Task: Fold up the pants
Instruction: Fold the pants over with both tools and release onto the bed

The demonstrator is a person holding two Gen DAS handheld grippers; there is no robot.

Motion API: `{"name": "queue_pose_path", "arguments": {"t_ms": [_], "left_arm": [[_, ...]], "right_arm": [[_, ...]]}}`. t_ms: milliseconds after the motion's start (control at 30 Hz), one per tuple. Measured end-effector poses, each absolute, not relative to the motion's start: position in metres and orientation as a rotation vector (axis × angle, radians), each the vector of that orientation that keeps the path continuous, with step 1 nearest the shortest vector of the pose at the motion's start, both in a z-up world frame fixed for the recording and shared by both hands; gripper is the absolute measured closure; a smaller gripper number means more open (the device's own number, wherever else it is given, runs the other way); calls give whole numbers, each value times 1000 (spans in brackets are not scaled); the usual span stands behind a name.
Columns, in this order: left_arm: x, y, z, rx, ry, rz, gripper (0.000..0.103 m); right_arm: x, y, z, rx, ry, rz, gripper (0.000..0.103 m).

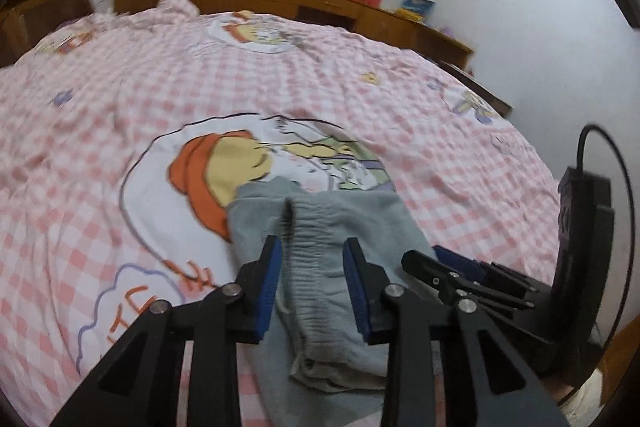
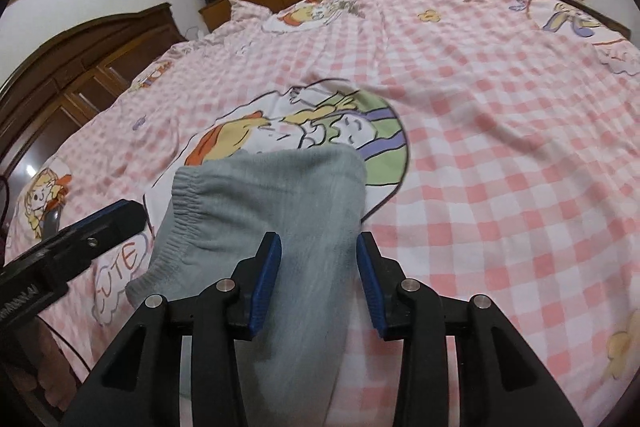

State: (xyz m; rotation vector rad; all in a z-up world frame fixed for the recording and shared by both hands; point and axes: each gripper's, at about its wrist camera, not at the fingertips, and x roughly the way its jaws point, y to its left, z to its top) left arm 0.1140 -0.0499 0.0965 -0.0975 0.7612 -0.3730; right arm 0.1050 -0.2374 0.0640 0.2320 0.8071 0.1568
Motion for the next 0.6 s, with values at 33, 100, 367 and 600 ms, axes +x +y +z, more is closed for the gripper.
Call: {"name": "queue_pose_path", "arguments": {"t_ms": [33,100,367,600], "left_arm": [[115,-55,96,-71,763,-387,87],[118,-66,95,-38,751,-413,87],[157,-83,71,-22,769,-379,87],[166,-82,48,15,821,-349,88]], "right_arm": [[103,-236,67,215,801,145,63],[95,-234,73,194,780,156,63],[92,-223,60,206,784,191,63],[96,-223,44,217,791,193,63]]}}
